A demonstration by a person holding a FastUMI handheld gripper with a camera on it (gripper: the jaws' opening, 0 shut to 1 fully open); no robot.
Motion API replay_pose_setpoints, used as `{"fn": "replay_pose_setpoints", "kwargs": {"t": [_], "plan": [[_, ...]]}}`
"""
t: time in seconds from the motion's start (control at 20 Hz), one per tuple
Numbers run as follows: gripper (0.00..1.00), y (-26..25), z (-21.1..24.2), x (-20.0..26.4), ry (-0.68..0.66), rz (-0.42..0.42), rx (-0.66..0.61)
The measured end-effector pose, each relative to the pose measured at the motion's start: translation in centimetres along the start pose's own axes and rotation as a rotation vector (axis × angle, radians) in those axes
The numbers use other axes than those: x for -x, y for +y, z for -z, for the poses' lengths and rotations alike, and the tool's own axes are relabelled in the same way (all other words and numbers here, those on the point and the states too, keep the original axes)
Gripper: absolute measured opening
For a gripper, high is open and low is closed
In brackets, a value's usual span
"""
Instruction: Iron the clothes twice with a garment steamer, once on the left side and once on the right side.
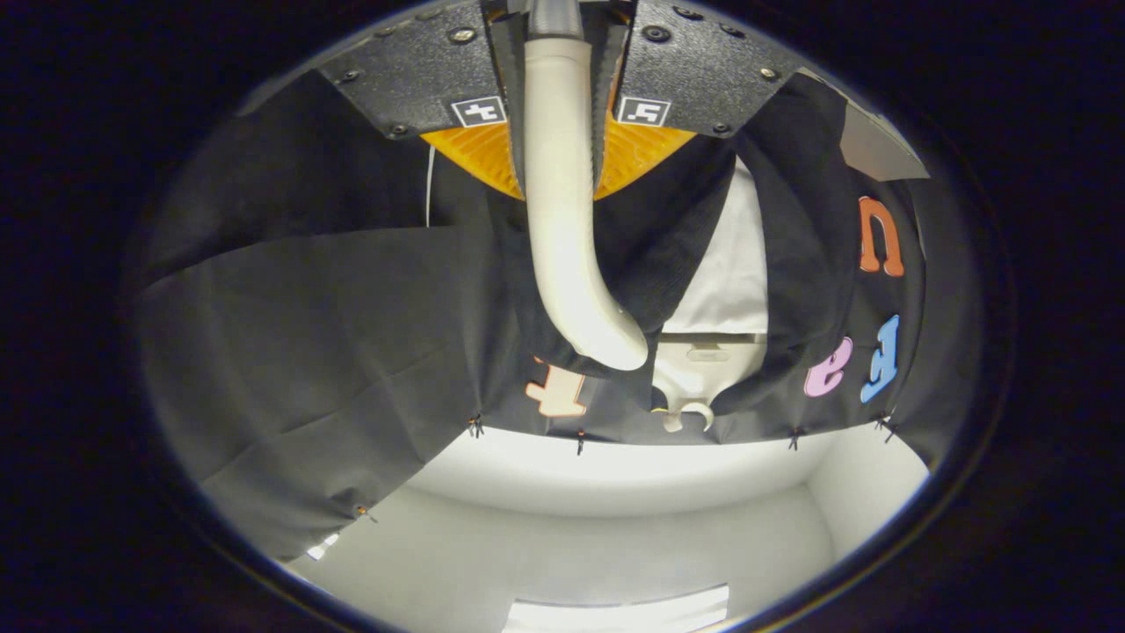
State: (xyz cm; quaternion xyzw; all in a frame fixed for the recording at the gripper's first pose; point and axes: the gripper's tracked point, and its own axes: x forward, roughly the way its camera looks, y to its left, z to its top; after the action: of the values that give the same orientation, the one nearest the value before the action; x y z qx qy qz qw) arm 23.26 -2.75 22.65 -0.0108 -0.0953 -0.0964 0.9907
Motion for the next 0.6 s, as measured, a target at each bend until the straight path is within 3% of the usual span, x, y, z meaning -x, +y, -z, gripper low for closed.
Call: {"fn": "replay_pose_setpoints", "kwargs": {"t": [0.6], "plan": [[0.33, -0.3, 6.4, 4.6, 0.122, 0.054, 0.071]]}}
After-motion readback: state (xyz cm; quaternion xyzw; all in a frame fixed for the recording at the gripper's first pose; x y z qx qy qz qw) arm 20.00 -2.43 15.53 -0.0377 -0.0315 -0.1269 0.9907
